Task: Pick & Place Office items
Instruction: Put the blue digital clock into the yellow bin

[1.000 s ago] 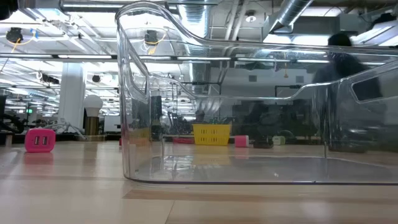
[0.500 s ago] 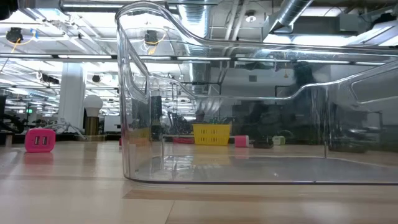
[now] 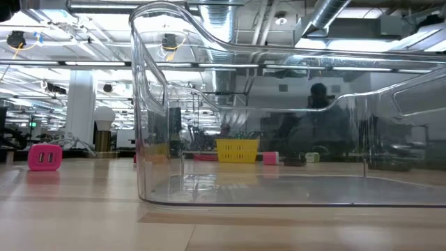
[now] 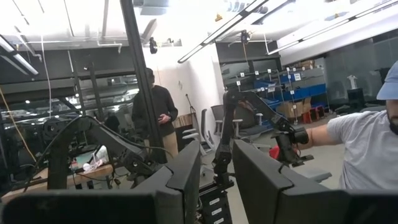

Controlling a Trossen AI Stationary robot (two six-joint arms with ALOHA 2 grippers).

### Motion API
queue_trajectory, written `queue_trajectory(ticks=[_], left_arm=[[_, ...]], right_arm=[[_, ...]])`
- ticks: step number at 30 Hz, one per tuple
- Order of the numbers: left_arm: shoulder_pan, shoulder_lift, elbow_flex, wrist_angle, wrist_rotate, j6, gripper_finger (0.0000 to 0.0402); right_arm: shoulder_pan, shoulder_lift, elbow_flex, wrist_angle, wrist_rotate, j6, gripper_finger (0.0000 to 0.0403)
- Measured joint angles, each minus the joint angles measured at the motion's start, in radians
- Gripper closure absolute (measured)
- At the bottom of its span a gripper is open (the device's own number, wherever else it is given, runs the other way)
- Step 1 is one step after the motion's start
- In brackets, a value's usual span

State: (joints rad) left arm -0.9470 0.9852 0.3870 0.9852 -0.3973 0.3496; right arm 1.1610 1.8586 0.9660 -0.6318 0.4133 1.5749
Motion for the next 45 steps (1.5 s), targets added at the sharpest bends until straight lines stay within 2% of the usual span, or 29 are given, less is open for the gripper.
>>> queue_trajectory(ticks=[2,7,13,16,20,24,31,36,40,43,45], left_arm=[[0.000,0.000,0.000,0.000,0.000,-0.001,0.0311],[0.000,0.000,0.000,-0.001,-0.004,-0.012,0.0311],[0.000,0.000,0.000,-0.002,-0.004,-0.014,0.0311],[0.000,0.000,0.000,-0.008,-0.003,-0.017,0.0311],[0.000,0.000,0.000,-0.014,-0.003,-0.018,0.0311],[0.000,0.000,0.000,-0.014,-0.003,-0.018,0.0311],[0.033,0.011,0.000,-0.020,-0.002,-0.026,0.0311],[0.105,0.034,0.000,-0.029,-0.066,-0.084,0.0311],[0.174,0.047,0.000,-0.063,-0.092,-0.149,0.0311],[0.210,0.047,0.000,-0.085,-0.092,-0.188,0.0311],[0.223,0.047,0.000,-0.090,-0.092,-0.200,0.0311]], right_arm=[[0.000,-0.001,0.000,-0.001,0.000,-0.003,0.0267],[0.000,0.003,0.023,-0.039,-0.013,-0.003,0.0267],[0.004,0.016,0.153,-0.265,-0.078,-0.008,0.0267],[0.014,0.012,0.233,-0.382,-0.063,0.000,0.0267],[0.024,0.012,0.315,-0.557,-0.004,0.039,0.0267],[0.022,0.011,0.380,-0.704,0.100,0.045,0.0267],[-0.084,0.001,0.456,-0.939,0.325,0.006,0.0264],[-0.228,-0.078,0.458,-0.889,0.499,-0.158,0.0250],[-0.363,-0.167,0.458,-0.775,0.599,-0.378,0.0259],[-0.485,-0.237,0.439,-0.603,0.603,-0.611,0.0263],[-0.582,-0.285,0.396,-0.425,0.552,-0.802,0.0259]])
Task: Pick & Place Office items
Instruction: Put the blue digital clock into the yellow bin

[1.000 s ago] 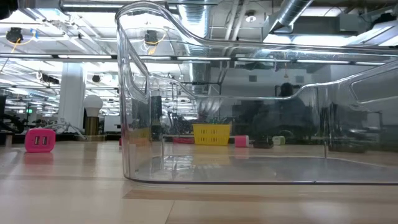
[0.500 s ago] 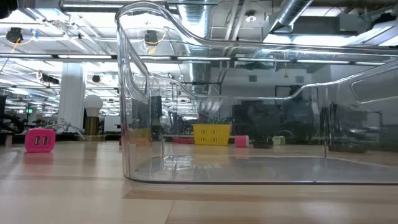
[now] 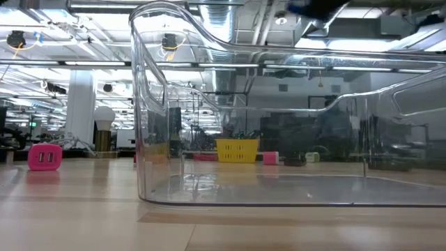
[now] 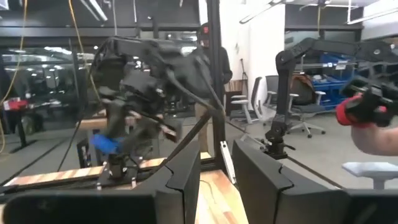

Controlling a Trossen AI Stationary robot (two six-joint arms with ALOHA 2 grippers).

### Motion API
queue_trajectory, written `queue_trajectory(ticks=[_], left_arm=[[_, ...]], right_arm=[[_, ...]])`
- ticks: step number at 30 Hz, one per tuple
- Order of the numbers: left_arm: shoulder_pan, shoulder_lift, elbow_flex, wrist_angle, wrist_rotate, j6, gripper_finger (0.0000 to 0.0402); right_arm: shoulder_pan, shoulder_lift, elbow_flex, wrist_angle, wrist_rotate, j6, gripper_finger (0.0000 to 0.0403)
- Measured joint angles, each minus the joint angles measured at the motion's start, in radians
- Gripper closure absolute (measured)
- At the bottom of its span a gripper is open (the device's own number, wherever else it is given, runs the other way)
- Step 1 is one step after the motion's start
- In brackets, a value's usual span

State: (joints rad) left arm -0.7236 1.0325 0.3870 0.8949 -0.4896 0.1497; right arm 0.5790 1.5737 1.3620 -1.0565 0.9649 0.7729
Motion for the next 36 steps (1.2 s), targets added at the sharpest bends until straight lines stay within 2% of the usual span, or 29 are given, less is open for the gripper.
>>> queue_trajectory(ticks=[3,6,13,18,24,29,36], left_arm=[[0.003,0.000,0.000,-0.002,0.000,-0.001,0.0311],[0.001,0.000,0.000,-0.002,0.000,-0.001,0.0311],[0.001,0.000,0.000,-0.006,0.000,-0.001,0.0311],[0.002,0.000,0.000,-0.006,0.000,-0.002,0.0311],[0.002,-0.003,0.000,-0.006,0.000,-0.001,0.0311],[0.005,-0.005,0.000,-0.002,0.000,-0.001,0.0311],[0.004,-0.005,0.000,-0.019,0.000,-0.016,0.0311]], right_arm=[[-0.161,-0.056,-0.085,0.277,-0.155,-0.265,0.0251],[-0.327,-0.078,-0.153,0.456,-0.326,-0.439,0.0254],[-0.684,-0.080,-0.222,0.638,-0.690,-0.637,0.0261],[-0.871,-0.077,-0.222,0.646,-0.848,-0.686,0.0258],[-0.975,0.035,-0.160,0.652,-0.979,-0.707,0.0261],[-0.984,0.225,0.020,0.625,-0.995,-0.732,0.0259],[-1.033,0.476,0.382,0.302,-0.995,-0.765,0.0259]])
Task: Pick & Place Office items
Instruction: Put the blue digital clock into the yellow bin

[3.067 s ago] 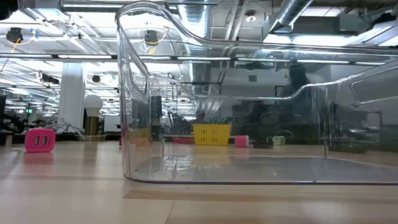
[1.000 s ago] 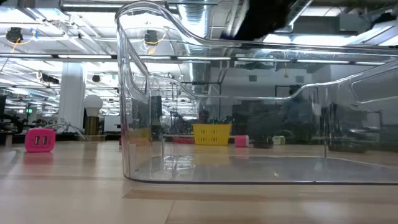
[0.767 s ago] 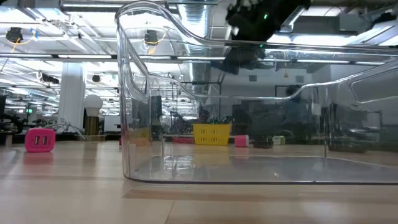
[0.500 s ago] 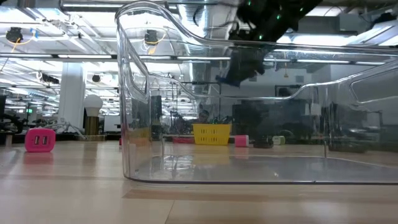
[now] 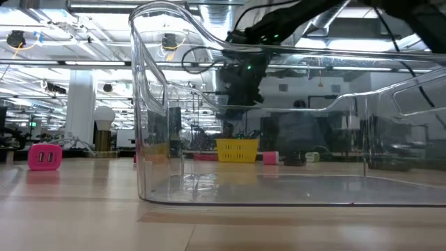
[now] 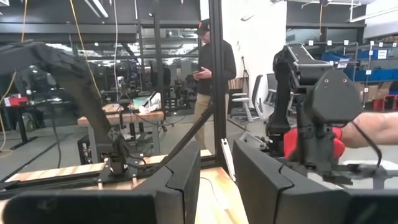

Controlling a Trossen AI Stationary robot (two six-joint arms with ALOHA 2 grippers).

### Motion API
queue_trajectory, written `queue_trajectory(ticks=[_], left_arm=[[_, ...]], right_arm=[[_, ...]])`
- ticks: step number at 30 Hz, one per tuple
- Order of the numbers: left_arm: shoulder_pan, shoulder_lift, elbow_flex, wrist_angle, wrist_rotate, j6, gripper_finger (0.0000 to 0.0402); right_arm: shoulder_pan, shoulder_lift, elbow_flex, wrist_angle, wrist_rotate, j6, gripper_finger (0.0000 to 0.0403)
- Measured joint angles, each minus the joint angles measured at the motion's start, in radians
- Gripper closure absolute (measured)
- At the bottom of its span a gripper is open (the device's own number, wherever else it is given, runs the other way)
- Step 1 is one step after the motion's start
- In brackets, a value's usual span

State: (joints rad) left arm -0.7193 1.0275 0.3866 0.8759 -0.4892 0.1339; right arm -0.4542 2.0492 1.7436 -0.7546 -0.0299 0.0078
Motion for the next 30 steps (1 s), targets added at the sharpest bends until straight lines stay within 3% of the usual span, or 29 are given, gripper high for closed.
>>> queue_trajectory(ticks=[7,19,30], left_arm=[[-0.001,0.000,0.000,-0.022,0.000,-0.019,0.0311],[-0.004,0.000,0.000,-0.024,0.000,-0.029,0.0311],[-0.010,0.000,0.000,-0.028,0.000,-0.044,0.0311]], right_arm=[[-0.060,0.098,0.144,-0.155,-0.020,-0.020,0.0258],[-0.143,0.099,0.143,-0.148,-0.107,-0.024,0.0257],[-0.185,0.100,0.023,-0.071,-0.183,-0.036,0.0257]])
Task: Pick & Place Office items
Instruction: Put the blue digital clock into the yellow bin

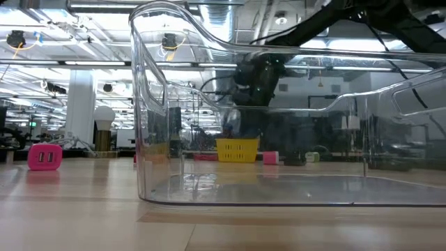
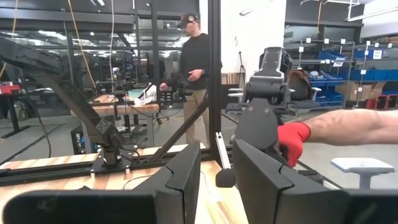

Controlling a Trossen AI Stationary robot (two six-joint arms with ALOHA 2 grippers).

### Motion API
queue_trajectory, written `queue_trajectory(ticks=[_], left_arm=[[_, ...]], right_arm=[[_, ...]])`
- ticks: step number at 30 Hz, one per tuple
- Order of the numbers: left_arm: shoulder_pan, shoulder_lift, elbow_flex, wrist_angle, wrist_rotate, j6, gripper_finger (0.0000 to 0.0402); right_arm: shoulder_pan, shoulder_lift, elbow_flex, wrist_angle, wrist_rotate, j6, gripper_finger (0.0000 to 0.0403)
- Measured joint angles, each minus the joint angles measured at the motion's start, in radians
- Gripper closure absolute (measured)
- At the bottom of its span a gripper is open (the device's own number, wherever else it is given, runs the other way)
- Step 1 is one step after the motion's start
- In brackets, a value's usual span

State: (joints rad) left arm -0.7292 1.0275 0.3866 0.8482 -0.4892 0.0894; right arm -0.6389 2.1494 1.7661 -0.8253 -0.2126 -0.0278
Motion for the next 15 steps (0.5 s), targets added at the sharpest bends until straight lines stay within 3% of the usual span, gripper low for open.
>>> queue_trajectory(ticks=[15], left_arm=[[0.000,0.000,0.000,0.000,0.000,-0.001,0.0311]], right_arm=[[0.011,0.000,-0.044,0.081,-0.030,-0.047,0.0257]])
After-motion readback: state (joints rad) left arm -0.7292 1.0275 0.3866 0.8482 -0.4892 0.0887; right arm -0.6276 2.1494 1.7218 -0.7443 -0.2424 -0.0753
